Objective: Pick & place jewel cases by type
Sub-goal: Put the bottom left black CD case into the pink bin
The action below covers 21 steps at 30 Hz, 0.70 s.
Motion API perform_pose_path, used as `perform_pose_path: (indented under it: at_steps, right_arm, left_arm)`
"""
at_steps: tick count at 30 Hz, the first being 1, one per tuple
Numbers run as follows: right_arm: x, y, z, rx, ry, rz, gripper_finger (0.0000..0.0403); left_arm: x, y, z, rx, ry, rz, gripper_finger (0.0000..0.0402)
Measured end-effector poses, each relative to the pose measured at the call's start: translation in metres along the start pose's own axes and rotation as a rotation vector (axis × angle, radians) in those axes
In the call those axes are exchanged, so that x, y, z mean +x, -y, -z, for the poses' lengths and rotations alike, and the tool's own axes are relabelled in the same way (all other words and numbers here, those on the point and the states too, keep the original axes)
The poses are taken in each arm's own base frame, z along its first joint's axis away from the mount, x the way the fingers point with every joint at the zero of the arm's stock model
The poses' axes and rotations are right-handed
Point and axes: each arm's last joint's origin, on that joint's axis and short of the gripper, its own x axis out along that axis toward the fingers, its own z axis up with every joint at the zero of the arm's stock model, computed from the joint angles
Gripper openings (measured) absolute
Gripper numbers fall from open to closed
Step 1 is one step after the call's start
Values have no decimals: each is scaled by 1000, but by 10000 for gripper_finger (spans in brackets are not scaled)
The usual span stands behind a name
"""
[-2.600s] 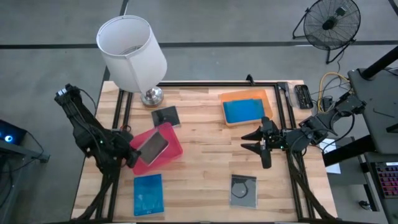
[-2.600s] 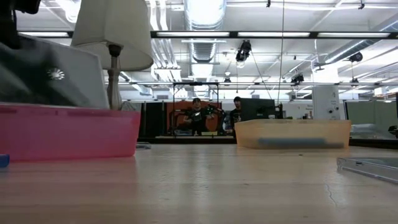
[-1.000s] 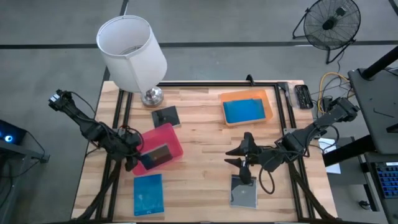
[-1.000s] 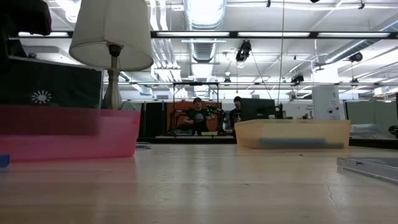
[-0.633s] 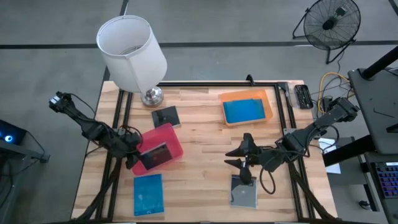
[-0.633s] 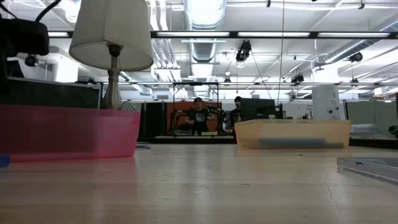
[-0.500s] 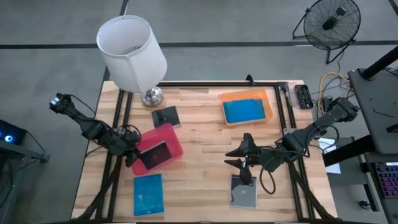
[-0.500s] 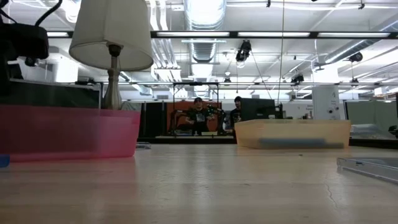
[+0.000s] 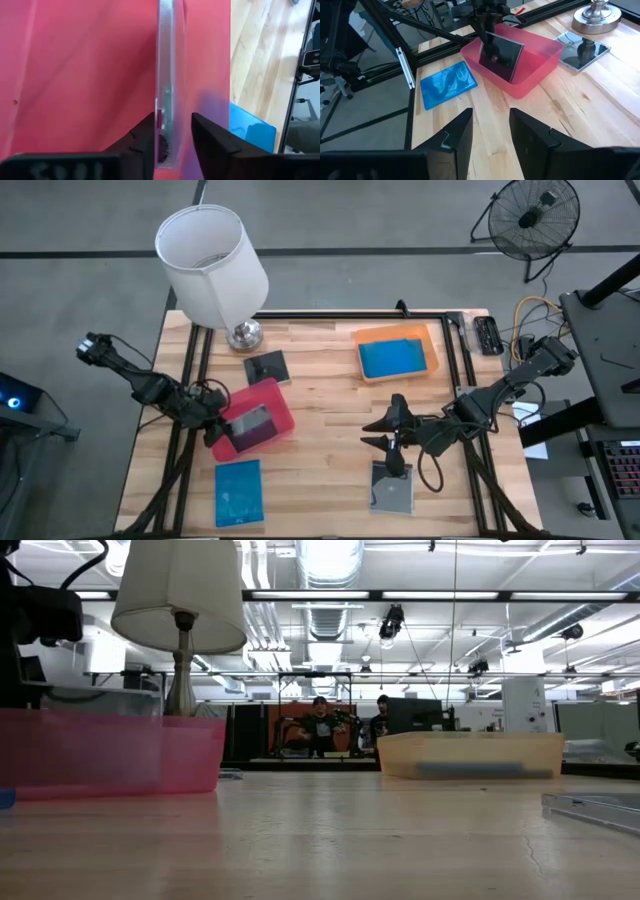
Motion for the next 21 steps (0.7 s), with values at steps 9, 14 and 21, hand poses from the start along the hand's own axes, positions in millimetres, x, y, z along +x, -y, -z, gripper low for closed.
perform_pose_path:
  at_steps: [9,14,21]
  right_arm:
    - [0,1,1,-10,-8,7,118]
    - [0,1,2,-14,-11,12,117]
    - [0,1,2,-14,-12,13,115]
  left_arm:
    - [0,-1,-3,-1,15,-11,199]
    - [-2,1,-5,65,24,-1,238]
    - [-11,3,-8,150,29,-26,256]
